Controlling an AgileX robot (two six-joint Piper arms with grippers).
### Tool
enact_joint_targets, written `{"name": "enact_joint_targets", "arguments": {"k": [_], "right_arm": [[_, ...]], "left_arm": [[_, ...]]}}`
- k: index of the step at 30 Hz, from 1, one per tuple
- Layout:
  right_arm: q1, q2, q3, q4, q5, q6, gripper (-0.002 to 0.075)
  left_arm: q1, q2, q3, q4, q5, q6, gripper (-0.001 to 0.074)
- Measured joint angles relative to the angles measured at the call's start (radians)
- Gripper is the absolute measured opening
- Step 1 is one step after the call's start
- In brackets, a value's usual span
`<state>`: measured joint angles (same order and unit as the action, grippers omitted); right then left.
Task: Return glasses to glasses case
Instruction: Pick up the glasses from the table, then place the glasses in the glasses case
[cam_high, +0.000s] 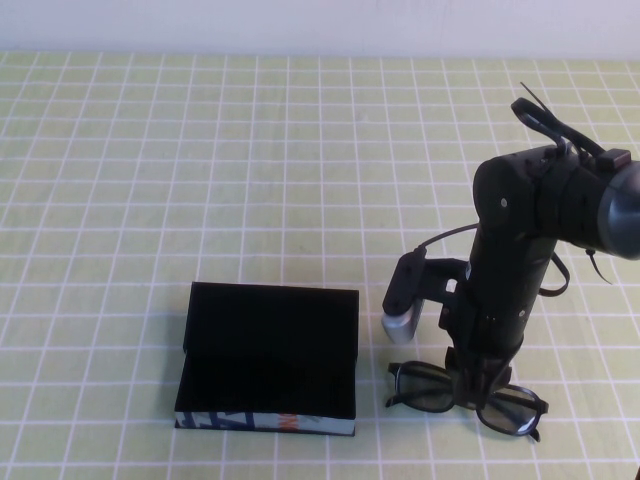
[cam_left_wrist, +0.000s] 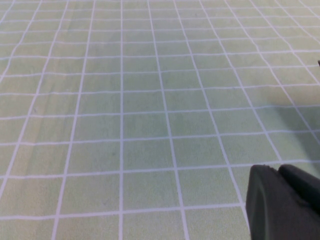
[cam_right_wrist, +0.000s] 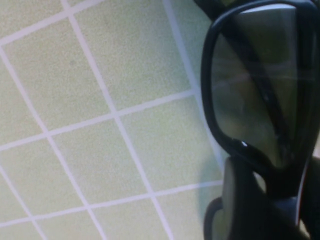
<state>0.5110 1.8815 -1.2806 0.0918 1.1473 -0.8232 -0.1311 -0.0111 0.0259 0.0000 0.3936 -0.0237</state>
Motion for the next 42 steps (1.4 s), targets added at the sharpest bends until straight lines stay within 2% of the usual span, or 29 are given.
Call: {"name": "enact_joint_targets", "arguments": {"k": [8, 21, 30, 35, 42], "right_arm": [[0.0, 0.0, 0.0, -0.002, 0.0, 0.0, 0.0176], [0.0, 0.0, -0.002, -0.002, 0.021, 0.0, 0.003], [0.009, -0.016, -0.009, -0.011, 0.043, 0.0, 0.0024], [0.072, -0.098, -0.076, -0.043, 0.054, 0.037, 0.0023], [0.228, -0.121, -0.202, -0.077, 0.067, 0.048, 0.0023]], "left_arm": [[0.0, 0.0, 0.0, 0.0, 0.0, 0.0, -0.0004], [0.0, 0.0, 0.0, 0.0, 0.0, 0.0, -0.0004], [0.0, 0.0, 0.0, 0.0, 0.0, 0.0, -0.0004], [0.0, 0.0, 0.0, 0.0, 0.0, 0.0, -0.0004], [0.0, 0.0, 0.0, 0.0, 0.0, 0.0, -0.0004]]}}
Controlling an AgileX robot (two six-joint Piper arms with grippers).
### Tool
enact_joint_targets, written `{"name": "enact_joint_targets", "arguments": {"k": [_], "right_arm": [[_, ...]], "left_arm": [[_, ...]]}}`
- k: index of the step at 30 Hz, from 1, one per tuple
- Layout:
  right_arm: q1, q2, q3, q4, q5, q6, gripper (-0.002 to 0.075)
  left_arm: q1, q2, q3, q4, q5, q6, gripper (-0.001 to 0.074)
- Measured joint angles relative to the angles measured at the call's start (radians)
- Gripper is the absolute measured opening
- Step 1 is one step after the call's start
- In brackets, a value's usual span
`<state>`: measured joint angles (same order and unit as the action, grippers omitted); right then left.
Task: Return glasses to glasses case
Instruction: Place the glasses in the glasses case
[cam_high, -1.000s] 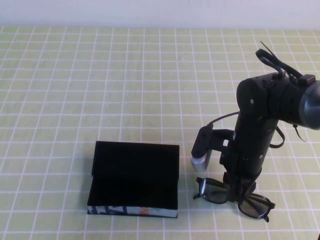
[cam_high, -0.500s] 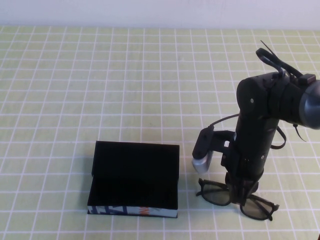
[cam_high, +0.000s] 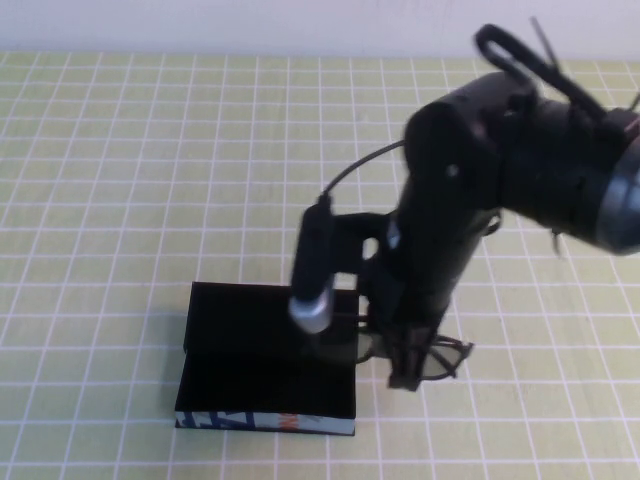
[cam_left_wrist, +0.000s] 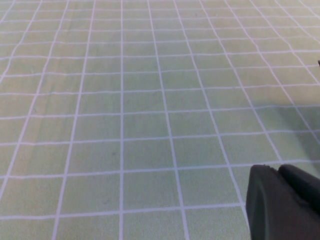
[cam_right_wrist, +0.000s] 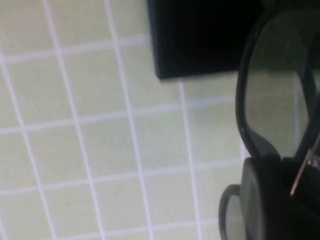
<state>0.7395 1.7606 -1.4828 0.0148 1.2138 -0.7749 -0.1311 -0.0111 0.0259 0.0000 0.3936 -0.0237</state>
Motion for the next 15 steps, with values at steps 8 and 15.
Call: {"name": "enact_joint_targets", "arguments": {"k": [8, 15], "right_arm": [[0.172, 0.102, -0.133, -0.038, 0.008, 0.045, 0.0023], [0.22, 0.237, -0.268, -0.043, 0.008, 0.049, 0.0022]], "left_arm": [[0.0, 0.0, 0.0, 0.0, 0.0, 0.0, -0.0004], [0.0, 0.0, 0.0, 0.0, 0.0, 0.0, -0.0004]]}}
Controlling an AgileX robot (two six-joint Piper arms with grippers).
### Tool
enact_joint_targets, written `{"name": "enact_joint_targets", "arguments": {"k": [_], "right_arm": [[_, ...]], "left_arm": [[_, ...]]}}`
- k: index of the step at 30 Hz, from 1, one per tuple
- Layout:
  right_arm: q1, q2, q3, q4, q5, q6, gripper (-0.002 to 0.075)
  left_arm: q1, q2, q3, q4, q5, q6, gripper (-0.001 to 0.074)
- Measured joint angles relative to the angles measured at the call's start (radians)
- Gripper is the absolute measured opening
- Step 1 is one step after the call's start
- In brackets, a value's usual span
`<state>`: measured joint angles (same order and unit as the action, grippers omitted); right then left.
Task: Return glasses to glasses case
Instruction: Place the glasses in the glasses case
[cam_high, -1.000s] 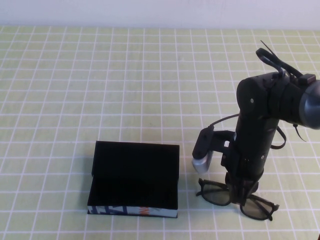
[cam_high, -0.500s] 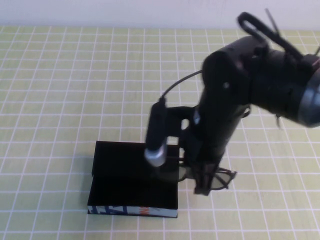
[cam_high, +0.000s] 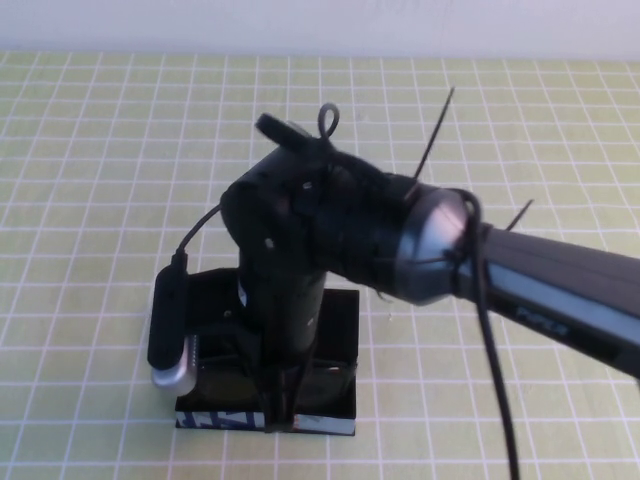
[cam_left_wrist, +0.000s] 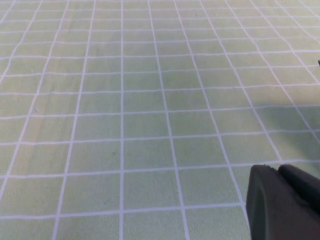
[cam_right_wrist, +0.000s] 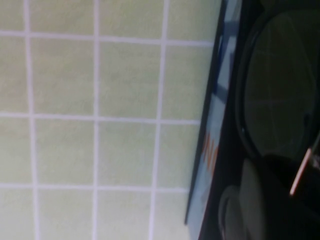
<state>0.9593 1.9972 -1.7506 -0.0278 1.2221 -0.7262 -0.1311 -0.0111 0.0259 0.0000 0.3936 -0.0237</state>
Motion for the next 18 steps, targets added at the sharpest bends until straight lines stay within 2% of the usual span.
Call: {"name": "enact_joint_targets", "arguments": {"k": [18], "right_arm": [[0.001, 0.107, -0.045, -0.043, 0.0, 0.0, 0.0022]], "left_arm": [[0.0, 0.0, 0.0, 0.0, 0.0, 0.0, -0.0004]]}}
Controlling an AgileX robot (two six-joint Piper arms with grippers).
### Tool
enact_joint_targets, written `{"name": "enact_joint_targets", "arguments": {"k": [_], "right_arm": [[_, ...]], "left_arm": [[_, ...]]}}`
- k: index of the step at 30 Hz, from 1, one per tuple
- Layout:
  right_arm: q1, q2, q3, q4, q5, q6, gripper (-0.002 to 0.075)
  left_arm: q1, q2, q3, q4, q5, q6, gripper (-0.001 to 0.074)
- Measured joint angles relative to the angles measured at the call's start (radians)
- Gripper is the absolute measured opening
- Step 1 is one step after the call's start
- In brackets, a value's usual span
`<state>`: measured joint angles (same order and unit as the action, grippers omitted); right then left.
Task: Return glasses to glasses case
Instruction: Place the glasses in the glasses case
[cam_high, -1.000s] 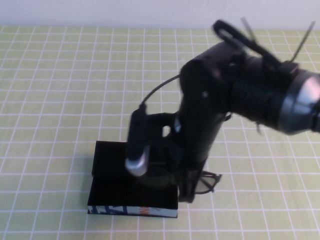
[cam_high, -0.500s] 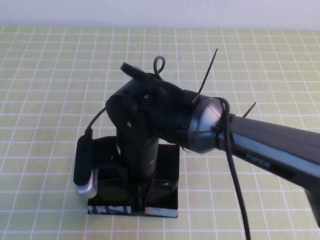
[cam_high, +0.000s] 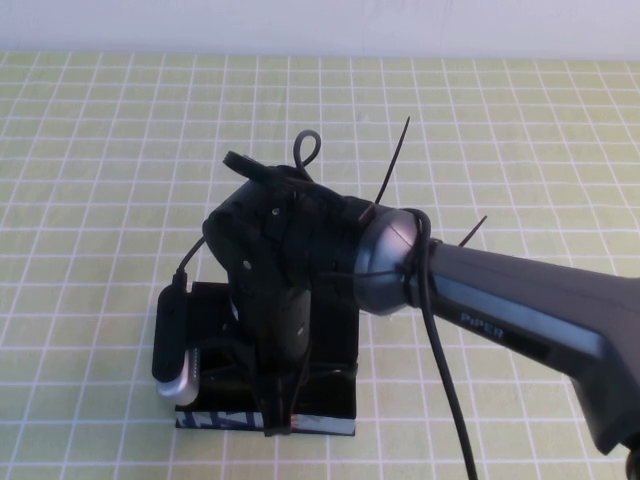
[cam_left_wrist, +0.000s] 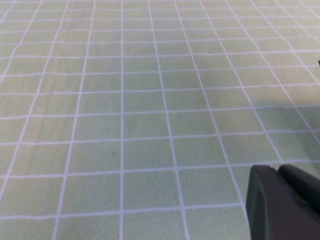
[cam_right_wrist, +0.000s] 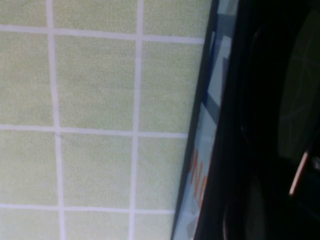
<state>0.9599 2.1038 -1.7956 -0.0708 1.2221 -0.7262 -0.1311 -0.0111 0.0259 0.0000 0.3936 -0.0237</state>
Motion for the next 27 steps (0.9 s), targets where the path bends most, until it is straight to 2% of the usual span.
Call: {"name": "enact_joint_targets", "arguments": {"k": [27], "right_arm": [[0.0, 0.053, -0.063, 0.034, 0.002, 0.05, 0.0015]], "left_arm": [[0.0, 0.0, 0.0, 0.0, 0.0, 0.0, -0.0004]]}}
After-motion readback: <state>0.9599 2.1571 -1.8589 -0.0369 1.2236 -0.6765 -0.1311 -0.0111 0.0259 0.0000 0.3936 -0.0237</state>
